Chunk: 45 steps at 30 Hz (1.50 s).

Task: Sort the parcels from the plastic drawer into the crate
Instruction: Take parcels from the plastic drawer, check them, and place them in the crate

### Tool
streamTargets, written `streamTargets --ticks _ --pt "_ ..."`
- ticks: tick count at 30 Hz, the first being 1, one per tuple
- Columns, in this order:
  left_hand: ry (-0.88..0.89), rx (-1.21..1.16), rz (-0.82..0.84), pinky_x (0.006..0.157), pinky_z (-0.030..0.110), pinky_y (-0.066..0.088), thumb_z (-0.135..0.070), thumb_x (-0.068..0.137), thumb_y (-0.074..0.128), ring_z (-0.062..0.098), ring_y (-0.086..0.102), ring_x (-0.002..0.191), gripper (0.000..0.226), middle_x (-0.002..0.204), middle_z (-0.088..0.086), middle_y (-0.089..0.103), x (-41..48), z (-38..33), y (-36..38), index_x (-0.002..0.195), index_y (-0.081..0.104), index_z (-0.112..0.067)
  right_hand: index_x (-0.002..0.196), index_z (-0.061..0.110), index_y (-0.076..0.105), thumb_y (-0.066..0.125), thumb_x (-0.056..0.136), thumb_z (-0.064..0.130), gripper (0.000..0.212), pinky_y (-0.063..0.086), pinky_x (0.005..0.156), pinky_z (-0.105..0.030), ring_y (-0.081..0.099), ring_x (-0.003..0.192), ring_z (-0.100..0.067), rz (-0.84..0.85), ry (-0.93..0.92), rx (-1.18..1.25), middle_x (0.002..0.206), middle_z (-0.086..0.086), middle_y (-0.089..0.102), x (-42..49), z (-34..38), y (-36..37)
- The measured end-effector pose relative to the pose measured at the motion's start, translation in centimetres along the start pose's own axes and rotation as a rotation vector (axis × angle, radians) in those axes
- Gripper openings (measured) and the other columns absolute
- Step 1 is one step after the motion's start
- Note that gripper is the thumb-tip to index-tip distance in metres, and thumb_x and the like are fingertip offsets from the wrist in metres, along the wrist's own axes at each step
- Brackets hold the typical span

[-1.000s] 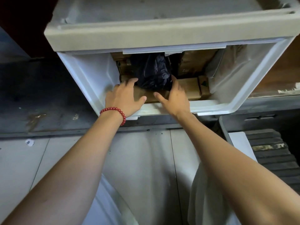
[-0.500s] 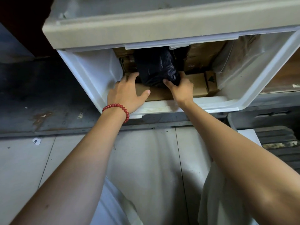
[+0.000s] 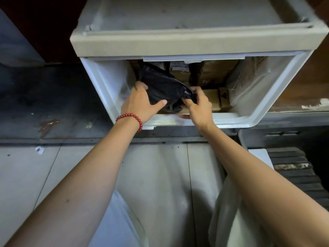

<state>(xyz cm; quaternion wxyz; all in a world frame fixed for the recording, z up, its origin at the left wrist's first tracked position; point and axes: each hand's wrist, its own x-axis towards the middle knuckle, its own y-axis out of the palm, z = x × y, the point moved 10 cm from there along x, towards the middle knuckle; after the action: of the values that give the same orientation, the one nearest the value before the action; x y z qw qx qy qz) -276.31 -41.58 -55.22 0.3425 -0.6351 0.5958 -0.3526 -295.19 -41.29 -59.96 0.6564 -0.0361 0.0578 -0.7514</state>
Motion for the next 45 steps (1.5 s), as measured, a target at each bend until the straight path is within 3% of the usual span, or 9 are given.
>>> streamTargets --ticks 5,9,12,17,24,29,38,41,45 --pt "0.035 -0.162 -0.059 0.097 0.039 0.043 -0.043 0.074 0.078 0.026 0.046 0.125 0.085 0.142 0.008 0.04 -1.4 -0.1 -2.5 0.137 0.029 -0.014 0.096 0.023 0.052 0.05 0.096 0.004 0.019 0.061 0.062 -0.036 0.066 0.096 -0.032 0.058 -0.023 -0.034 0.114 -0.011 0.06 -1.8 0.9 -1.5" --pt "0.137 -0.315 0.077 0.096 0.024 0.037 -0.037 0.069 0.083 0.014 0.048 0.119 0.088 0.134 0.001 0.051 -3.4 -1.6 -2.6 0.14 0.031 -0.026 0.088 0.025 0.053 0.048 0.092 -0.004 0.03 0.059 0.059 -0.035 0.063 0.088 -0.026 0.054 -0.035 0.042 0.102 -0.007 0.061 -3.5 2.0 -3.3" --pt "0.197 -0.285 0.167 0.095 0.024 0.039 -0.044 0.06 0.086 0.013 0.05 0.118 0.088 0.128 -0.001 0.056 -5.6 -2.9 -2.0 0.133 0.039 -0.033 0.089 0.024 0.054 0.048 0.092 -0.004 0.029 0.058 0.06 -0.035 0.062 0.089 -0.023 0.073 -0.033 0.106 0.103 -0.005 0.061 -5.1 2.5 -3.8" --pt "0.253 -0.24 0.118 0.09 0.025 0.046 -0.045 0.062 0.085 0.012 0.054 0.111 0.065 0.115 -0.009 0.061 -8.6 -3.8 -1.5 0.117 0.052 -0.032 0.094 0.027 0.054 0.049 0.094 0.0 0.027 0.057 0.06 -0.034 0.065 0.096 -0.024 0.088 -0.033 0.097 0.111 -0.004 0.061 -7.8 2.6 -4.1" --pt "0.264 -0.138 0.051 0.079 0.021 0.044 -0.044 0.072 0.079 0.01 0.055 0.091 0.055 0.107 -0.005 0.064 -11.1 -3.7 -3.4 0.118 0.057 -0.022 0.125 0.028 0.044 0.059 0.093 0.038 0.036 0.058 0.08 -0.041 0.067 0.097 -0.023 0.074 0.196 0.078 0.131 -0.005 0.053 -10.3 0.5 -5.4" --pt "0.372 -0.092 -0.027 0.082 0.029 0.053 -0.045 0.071 0.079 0.015 0.063 0.094 0.057 0.108 -0.004 0.067 -12.7 -4.7 -5.3 0.12 0.056 -0.025 0.142 0.017 0.04 0.032 0.081 0.08 0.088 0.056 0.084 -0.044 0.063 0.11 -0.036 0.378 0.695 0.302 0.138 -0.01 0.052 -13.8 -2.6 -2.3" --pt "0.438 -0.106 0.032 0.081 0.026 0.054 -0.039 0.069 0.082 0.009 0.062 0.093 0.054 0.107 -0.008 0.067 -13.7 -5.9 -4.4 0.117 0.058 -0.029 0.129 0.008 0.05 0.064 0.076 0.058 0.075 0.06 0.068 -0.05 0.066 0.095 -0.049 0.363 0.736 0.638 0.127 -0.025 0.054 -15.0 -0.7 -1.4" --pt "0.462 -0.098 0.055 0.08 0.024 0.055 -0.037 0.068 0.083 0.006 0.061 0.093 0.056 0.106 -0.01 0.066 -13.7 -6.0 -3.7 0.118 0.058 -0.03 0.121 0.008 0.057 0.072 0.074 0.038 0.058 0.061 0.062 -0.046 0.068 0.095 -0.043 0.324 0.699 0.679 0.123 -0.022 0.057 -14.6 -0.1 -1.7" --pt "0.51 -0.094 0.095 0.084 0.025 0.055 -0.033 0.068 0.084 0.004 0.061 0.097 0.056 0.108 -0.011 0.067 -13.6 -6.1 -2.7 0.119 0.06 -0.029 0.122 -0.001 0.055 0.063 0.08 0.009 0.044 0.06 0.075 -0.044 0.064 0.107 -0.036 0.34 0.67 0.664 0.125 -0.024 0.061 -14.3 -0.1 -1.6"
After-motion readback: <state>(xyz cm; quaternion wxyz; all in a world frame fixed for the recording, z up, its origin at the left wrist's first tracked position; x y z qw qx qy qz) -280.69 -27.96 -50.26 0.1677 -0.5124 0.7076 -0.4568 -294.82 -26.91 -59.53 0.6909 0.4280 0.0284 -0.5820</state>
